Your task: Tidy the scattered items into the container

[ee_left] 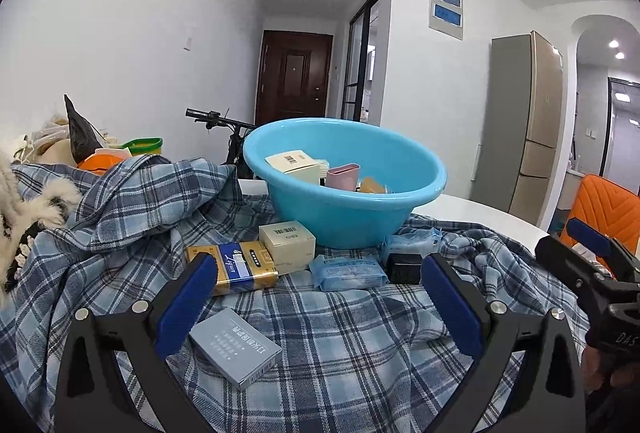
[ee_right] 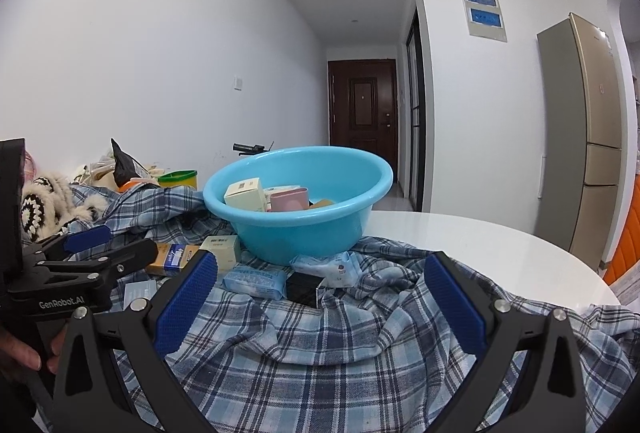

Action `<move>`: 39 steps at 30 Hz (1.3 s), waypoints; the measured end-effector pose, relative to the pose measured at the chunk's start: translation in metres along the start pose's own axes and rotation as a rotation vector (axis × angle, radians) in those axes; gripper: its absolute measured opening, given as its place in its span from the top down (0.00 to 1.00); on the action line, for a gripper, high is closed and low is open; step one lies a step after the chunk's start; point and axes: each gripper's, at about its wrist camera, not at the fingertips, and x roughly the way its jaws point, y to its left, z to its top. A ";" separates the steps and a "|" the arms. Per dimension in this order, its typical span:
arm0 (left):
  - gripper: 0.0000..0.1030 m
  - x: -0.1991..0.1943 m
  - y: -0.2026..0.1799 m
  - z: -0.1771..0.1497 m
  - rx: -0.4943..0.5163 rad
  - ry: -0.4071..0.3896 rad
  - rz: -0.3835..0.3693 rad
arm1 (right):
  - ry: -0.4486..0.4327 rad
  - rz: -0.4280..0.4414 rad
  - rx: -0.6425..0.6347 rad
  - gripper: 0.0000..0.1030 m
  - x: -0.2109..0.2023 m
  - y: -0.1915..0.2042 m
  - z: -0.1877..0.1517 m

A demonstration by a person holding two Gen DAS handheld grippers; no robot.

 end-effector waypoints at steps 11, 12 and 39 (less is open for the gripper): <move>0.00 -0.006 -0.015 -0.002 0.081 -0.034 0.055 | 0.077 -0.031 -0.015 0.00 0.014 0.005 -0.005; 0.00 -0.006 -0.016 -0.002 0.086 -0.034 0.054 | 0.081 -0.032 -0.014 0.00 0.015 0.005 -0.005; 0.00 -0.005 -0.012 -0.002 0.067 -0.033 0.097 | 0.081 -0.107 0.016 0.00 0.014 0.002 -0.004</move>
